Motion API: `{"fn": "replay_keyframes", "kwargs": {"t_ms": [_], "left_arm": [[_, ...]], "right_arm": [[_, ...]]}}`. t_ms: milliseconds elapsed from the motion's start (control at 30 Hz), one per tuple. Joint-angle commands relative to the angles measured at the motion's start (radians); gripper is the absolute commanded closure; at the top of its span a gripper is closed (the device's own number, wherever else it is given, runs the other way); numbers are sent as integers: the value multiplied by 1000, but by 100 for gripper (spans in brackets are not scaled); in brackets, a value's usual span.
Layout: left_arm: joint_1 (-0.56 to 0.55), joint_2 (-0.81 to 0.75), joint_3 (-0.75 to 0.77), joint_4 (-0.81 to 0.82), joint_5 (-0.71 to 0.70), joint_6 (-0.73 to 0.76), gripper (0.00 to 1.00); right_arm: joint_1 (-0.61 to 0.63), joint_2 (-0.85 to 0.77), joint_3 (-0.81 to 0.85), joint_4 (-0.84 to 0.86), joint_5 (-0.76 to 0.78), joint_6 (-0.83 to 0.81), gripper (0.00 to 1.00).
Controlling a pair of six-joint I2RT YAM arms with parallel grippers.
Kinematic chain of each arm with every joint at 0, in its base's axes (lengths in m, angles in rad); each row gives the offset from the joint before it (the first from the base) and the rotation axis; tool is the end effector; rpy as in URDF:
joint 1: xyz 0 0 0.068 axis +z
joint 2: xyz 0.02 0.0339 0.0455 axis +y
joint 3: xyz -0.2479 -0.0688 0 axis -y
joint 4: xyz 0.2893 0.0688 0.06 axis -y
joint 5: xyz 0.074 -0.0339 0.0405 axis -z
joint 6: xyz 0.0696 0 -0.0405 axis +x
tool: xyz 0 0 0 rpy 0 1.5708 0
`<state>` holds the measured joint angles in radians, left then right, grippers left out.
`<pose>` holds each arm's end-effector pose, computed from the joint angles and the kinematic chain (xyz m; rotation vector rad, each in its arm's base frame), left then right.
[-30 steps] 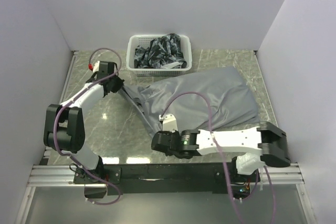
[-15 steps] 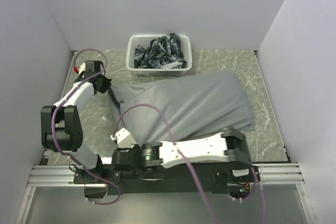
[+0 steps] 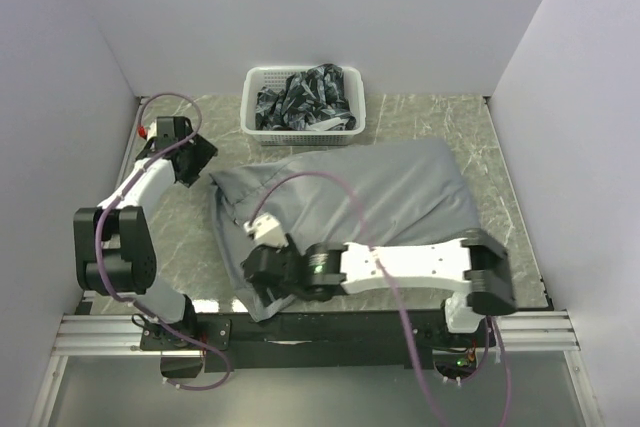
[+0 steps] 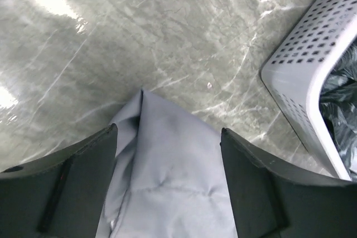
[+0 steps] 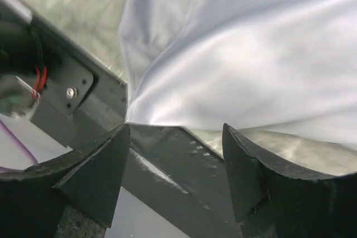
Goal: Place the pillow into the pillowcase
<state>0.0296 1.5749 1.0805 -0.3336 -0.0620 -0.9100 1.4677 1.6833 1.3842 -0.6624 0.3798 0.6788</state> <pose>0.4009 0.0162 0.1713 -1.1233 2.1478 -0.3342 0.0690 0.4164 0.2182 -0.8174 2.3549 0.4593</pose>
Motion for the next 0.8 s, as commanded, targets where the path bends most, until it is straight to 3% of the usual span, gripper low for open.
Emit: {"fn": "replay_keyframes", "kwargs": {"t_ms": [0, 233, 467, 767], "left_arm": [[-3, -130, -63, -27, -27, -12, 20], [-178, -263, -252, 20, -111, -138, 27], [-249, -124, -203, -5, -208, -217, 33], [-260, -10, -191, 79, -159, -204, 34]], "right_arm": [[-108, -166, -85, 44, 51, -12, 26], [-380, -387, -215, 76, 21, -79, 26], [-607, -584, -300, 56, -10, -137, 24], [-964, -702, -433, 109, -188, -217, 22]]}}
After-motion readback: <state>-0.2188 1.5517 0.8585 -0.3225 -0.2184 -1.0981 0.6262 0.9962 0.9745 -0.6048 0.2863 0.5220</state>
